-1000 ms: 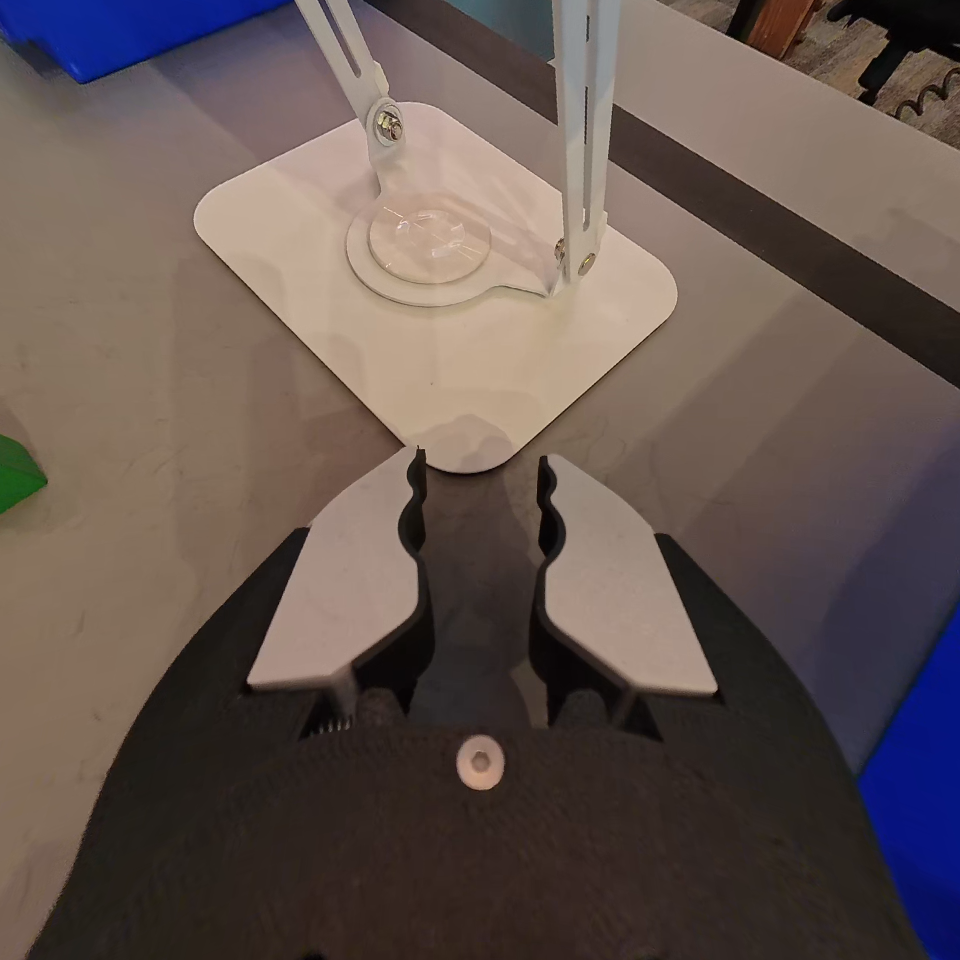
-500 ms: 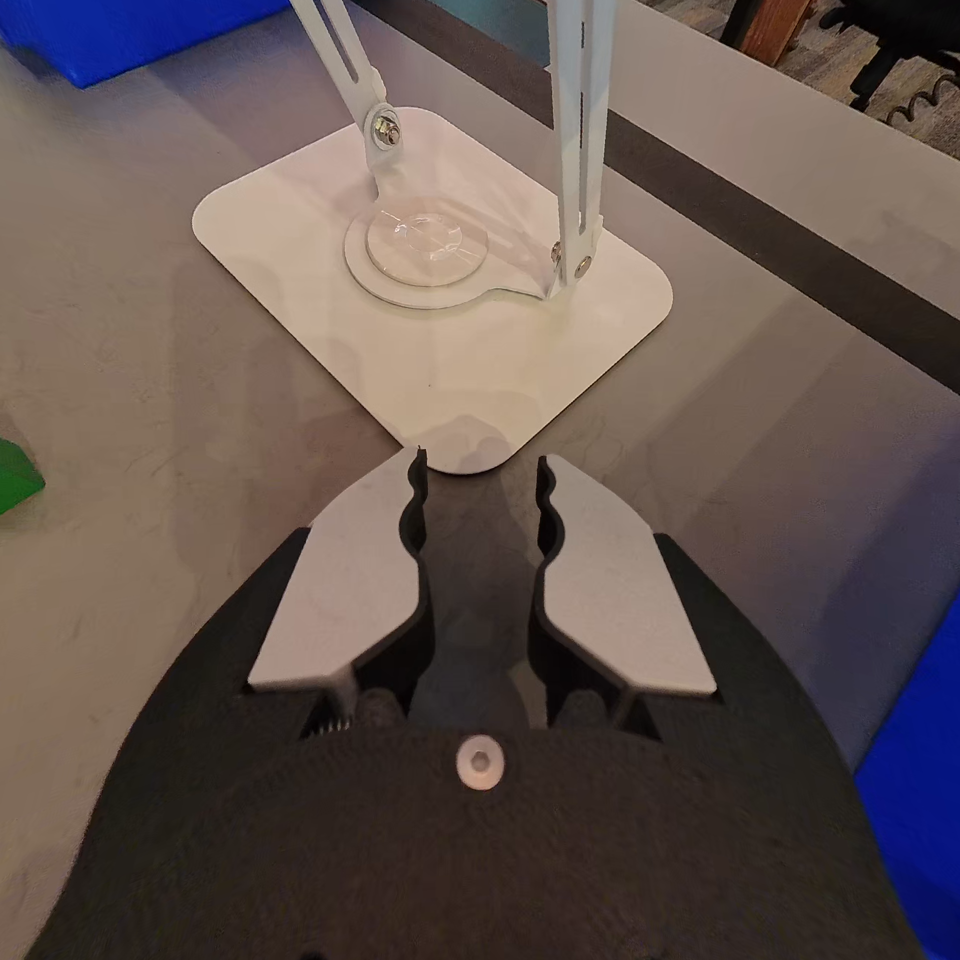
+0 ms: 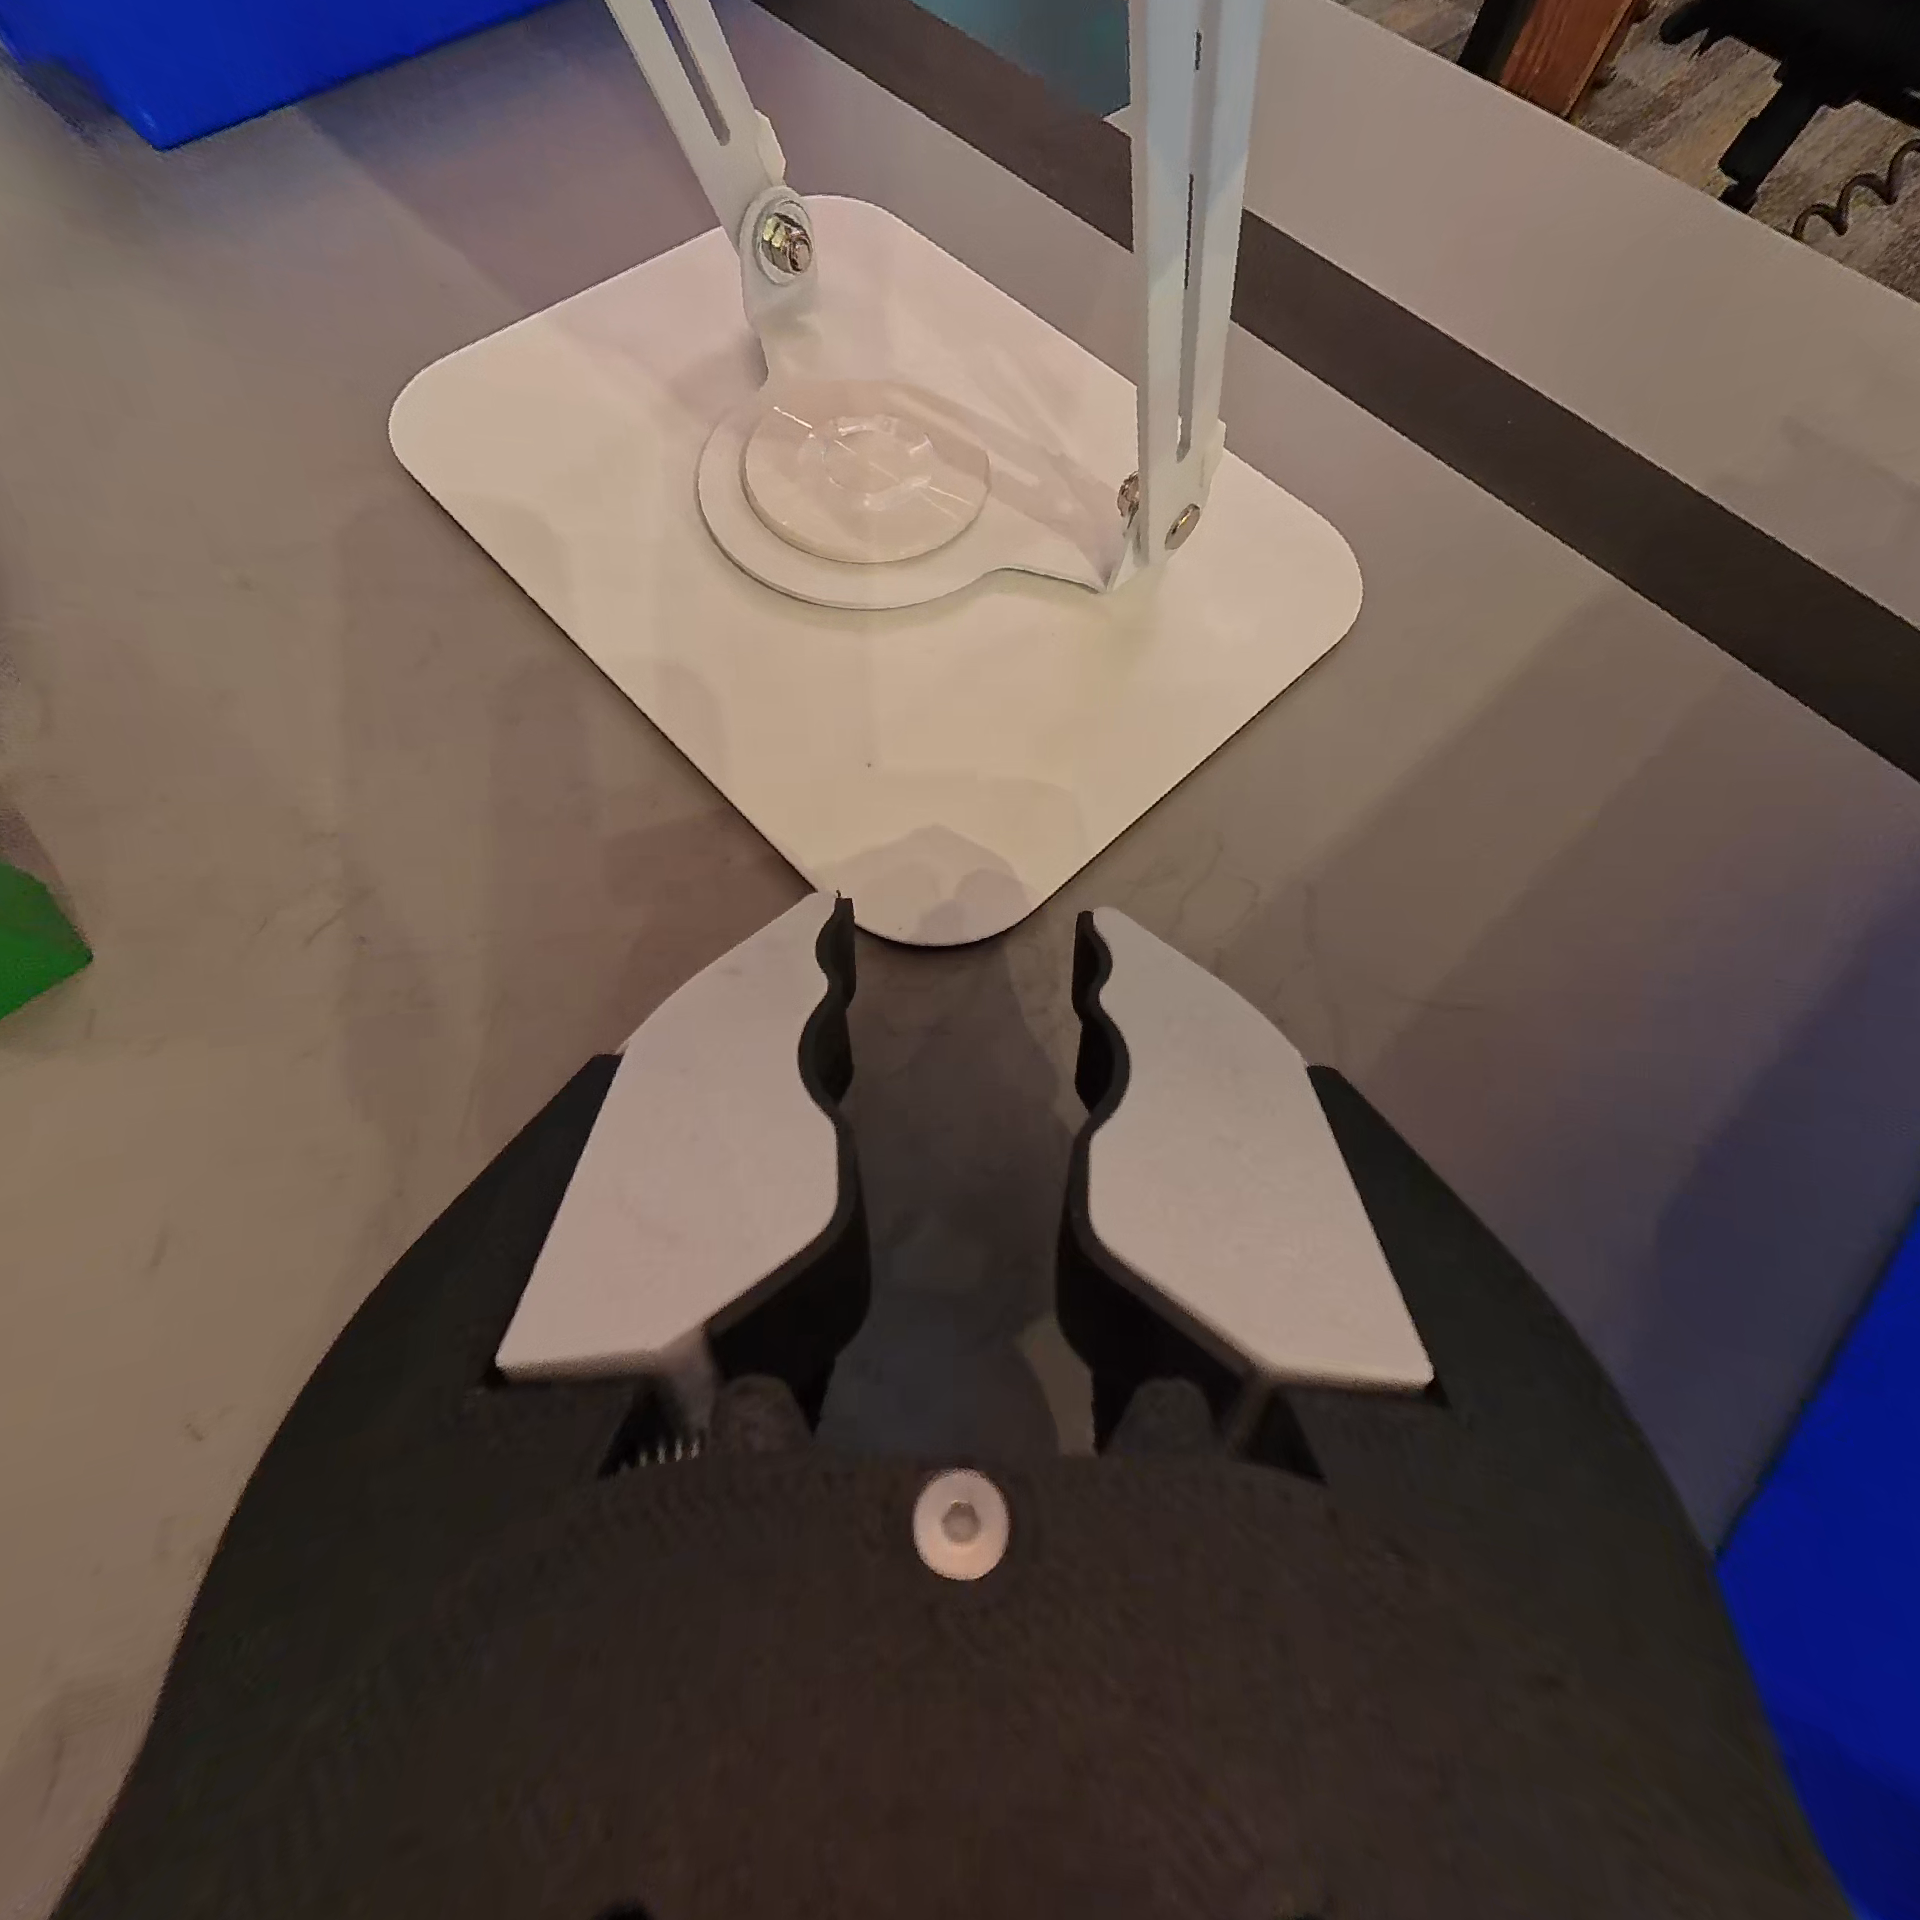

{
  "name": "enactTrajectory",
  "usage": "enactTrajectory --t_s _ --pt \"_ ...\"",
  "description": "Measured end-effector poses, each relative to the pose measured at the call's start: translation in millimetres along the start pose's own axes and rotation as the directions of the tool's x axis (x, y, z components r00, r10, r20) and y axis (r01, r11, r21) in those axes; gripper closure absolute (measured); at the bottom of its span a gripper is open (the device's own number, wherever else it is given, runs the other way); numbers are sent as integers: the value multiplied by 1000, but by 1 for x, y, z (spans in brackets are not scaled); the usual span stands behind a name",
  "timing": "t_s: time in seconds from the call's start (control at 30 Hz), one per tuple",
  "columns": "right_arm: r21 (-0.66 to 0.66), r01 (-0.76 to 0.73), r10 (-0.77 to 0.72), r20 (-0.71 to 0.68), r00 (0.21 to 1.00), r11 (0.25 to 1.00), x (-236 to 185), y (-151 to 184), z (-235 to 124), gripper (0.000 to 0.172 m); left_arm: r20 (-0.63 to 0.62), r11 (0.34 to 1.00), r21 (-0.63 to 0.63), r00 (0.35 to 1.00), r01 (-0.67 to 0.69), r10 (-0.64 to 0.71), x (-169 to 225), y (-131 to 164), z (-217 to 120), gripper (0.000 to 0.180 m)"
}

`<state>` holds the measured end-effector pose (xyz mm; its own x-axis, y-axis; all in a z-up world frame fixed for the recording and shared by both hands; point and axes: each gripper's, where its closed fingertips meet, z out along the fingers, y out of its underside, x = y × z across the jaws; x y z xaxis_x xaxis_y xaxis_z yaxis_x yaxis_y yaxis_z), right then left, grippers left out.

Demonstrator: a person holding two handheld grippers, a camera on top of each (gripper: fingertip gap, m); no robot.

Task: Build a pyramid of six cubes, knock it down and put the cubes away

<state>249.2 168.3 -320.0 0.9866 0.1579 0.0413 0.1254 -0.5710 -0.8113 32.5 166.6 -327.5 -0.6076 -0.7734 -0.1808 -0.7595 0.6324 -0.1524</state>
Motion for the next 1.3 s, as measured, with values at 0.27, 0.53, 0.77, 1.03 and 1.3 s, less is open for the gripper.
enactTrajectory --t_s 0.27,0.53,0.77,1.03,1.3 --pt "-10 8 -8 5 1000 1000 -2 1 1 131 -41 1000 -9 999 -22 22 6 -12 17 153" --pt "-14 12 -12 7 1000 1000 -2 1 2 132 -69 1000 11 998 -7 8 7 -16 18 153" --pt "-17 14 -14 7 1000 1000 -3 2 2 132 -111 999 37 994 21 -17 8 -21 18 153" --pt "-19 14 -14 11 1000 1000 -3 2 2 132 -114 999 40 993 28 -23 9 -21 18 153" --pt "-21 17 -17 11 1000 1000 -4 2 2 132 -145 998 48 989 41 -33 15 -21 21 152"
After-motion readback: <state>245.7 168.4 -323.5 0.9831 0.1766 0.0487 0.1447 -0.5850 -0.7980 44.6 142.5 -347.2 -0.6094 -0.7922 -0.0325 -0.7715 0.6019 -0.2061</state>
